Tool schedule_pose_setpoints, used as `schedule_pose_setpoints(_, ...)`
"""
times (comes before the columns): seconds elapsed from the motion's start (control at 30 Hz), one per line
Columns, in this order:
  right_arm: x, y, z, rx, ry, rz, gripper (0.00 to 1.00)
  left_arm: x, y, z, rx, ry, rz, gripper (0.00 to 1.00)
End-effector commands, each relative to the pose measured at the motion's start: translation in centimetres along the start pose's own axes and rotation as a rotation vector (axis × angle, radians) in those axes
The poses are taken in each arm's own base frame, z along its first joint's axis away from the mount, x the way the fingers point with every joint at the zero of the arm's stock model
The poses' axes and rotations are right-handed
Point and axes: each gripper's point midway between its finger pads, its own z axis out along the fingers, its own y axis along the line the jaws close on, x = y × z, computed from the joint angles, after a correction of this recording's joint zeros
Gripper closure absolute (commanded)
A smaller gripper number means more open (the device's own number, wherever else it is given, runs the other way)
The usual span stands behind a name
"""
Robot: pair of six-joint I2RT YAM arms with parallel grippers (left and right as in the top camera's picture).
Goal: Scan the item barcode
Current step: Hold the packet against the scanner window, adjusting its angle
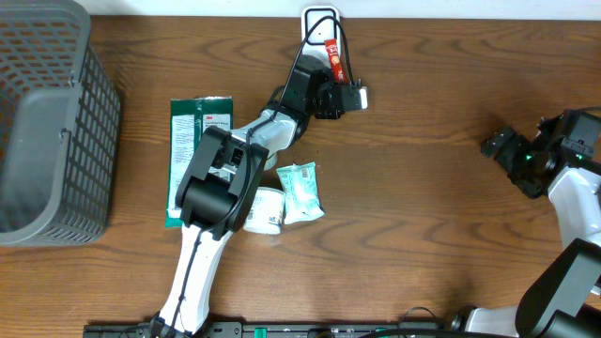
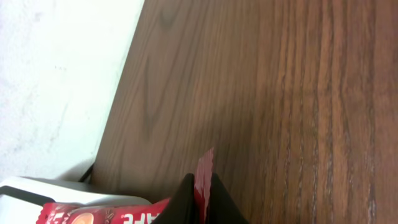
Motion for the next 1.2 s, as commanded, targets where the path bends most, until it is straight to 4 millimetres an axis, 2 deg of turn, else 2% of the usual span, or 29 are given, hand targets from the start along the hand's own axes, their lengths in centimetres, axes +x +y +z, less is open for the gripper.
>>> schedule_pose_setpoints(0.0,-0.5,0.1,-0.5,0.0,-0.021,-0.013,0.01,-2.0,3.4,-1.0,-0.06,-0.018,0.003,0.93)
schedule_pose_setpoints(0.13,-0.5,0.1,-0.5,0.0,-0.021,-0.013,0.01,-3.9,6.5,-2.6,-0.074,0.012,-0.009,0.93)
schedule_pose_setpoints(0.37,-0.5,0.1,-0.5,0.0,-0.021,-0.013,0.01,-7.2,12.2,-5.8,-0.069,0.037,-0.14,0.93)
schedule_pose_setpoints(0.5,-0.5,0.1,-0.5,0.0,-0.021,-0.013,0.01,-7.7,14.6,-6.9,-0.113,0.007,-0.215,0.93)
schedule_pose_setpoints(0.63,-0.5,0.1,-0.5,0.0,-0.021,-0.013,0.01,-6.9,15.1,-7.2,-0.092,-0.045,-0.283,0.93)
schedule_pose_setpoints(0.7,-0.5,0.1,-0.5,0.0,-0.021,-0.013,0.01,-5.7,16.2,-7.0,-0.134,-0.052,-0.298,0.93)
schedule_pose_setpoints(0.87,-0.5,0.1,-0.5,0.0,-0.021,-0.013,0.01,-3.1,18.7,-5.8,-0.27,-0.107,-0.249,0.93)
schedule_pose_setpoints(1.0,-0.5,0.1,-0.5,0.0,-0.021,-0.013,0.01,-0.4,19.1,-4.0,-0.372,-0.085,-0.215,0.93)
schedule_pose_setpoints(1.07,-0.5,0.1,-0.5,0.0,-0.021,-0.013,0.01,0.8,18.2,-3.0,-0.363,-0.062,-0.214,0.93)
schedule_pose_setpoints(1.17,-0.5,0.1,-0.5,0.0,-0.021,-0.013,0.01,1.8,15.3,-1.6,-0.263,-0.021,-0.251,0.93)
